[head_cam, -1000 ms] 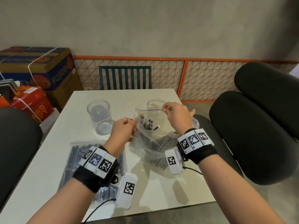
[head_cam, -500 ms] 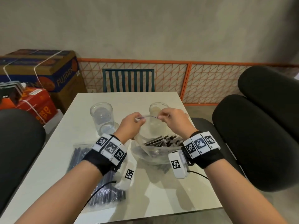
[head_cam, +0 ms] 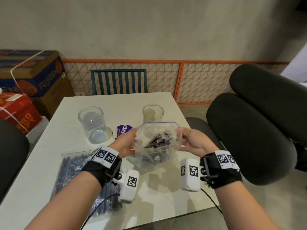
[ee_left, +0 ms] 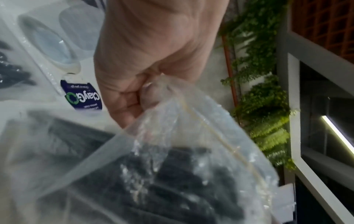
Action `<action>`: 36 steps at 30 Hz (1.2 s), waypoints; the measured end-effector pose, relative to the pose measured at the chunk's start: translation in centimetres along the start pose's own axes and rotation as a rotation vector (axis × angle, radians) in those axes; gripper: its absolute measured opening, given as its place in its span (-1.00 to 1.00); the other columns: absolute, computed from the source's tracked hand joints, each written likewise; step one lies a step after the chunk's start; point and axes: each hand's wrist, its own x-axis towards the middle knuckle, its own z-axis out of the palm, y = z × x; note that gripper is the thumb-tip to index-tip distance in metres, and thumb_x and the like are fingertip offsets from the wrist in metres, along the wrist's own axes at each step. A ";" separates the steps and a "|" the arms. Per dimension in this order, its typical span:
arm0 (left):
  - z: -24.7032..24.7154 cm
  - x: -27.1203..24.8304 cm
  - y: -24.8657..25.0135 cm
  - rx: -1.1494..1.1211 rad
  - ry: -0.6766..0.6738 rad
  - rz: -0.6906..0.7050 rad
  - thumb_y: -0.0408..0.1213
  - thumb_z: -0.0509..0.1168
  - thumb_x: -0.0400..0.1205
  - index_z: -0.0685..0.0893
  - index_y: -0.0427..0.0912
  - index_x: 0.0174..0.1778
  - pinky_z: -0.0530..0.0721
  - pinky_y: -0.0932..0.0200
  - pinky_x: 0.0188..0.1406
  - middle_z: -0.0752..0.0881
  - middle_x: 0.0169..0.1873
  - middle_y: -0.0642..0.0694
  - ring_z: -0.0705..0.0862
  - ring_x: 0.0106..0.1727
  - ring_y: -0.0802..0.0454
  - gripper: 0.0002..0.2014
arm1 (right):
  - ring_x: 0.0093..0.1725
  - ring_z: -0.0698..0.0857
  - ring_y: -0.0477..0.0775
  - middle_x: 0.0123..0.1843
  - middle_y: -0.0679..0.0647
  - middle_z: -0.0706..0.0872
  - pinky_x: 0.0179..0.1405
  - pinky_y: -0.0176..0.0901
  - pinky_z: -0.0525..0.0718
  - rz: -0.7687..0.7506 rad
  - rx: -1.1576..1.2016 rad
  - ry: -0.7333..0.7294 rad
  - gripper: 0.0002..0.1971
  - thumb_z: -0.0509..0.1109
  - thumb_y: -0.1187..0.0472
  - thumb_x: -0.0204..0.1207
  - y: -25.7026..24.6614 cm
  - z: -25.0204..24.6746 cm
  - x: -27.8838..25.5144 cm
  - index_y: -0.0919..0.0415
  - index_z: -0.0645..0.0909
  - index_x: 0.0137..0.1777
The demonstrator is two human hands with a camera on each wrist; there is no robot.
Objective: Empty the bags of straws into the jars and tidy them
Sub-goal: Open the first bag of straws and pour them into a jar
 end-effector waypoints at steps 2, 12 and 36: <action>0.0 -0.1 0.0 0.047 -0.039 0.023 0.08 0.35 0.49 0.53 -0.09 0.33 0.71 -0.09 -0.06 0.65 0.03 -0.17 0.65 -0.02 -0.14 -0.47 | -0.69 0.44 -0.14 -0.65 -0.02 0.47 -0.59 -0.28 0.66 0.104 0.237 0.033 -0.75 0.11 0.34 0.67 0.4 0.3 0.6 0.20 0.46 -0.25; 1.1 -5.0 -2.3 -0.388 -0.301 -0.244 -0.44 0.12 0.69 0.54 -0.44 -0.01 0.80 -0.02 -0.22 0.70 -0.17 -0.42 0.80 -0.28 -0.24 -0.86 | -0.15 0.70 0.05 -0.03 0.22 0.70 -0.11 -0.14 0.72 -0.052 0.129 -0.007 -0.89 0.33 0.34 0.56 1.3 2.5 0.2 0.34 0.61 0.03; 2.2 -5.0 -3.6 -0.793 -0.208 -0.112 -0.74 -0.12 0.60 0.44 -0.30 0.13 0.65 -0.24 0.10 0.56 -0.21 -0.30 0.65 -0.06 -0.24 -0.62 | -0.18 0.66 0.25 -0.27 0.24 0.61 -0.10 0.19 0.72 -0.012 0.237 -0.021 -0.74 0.00 0.58 0.53 4.7 4.1 -0.1 0.26 0.43 -0.12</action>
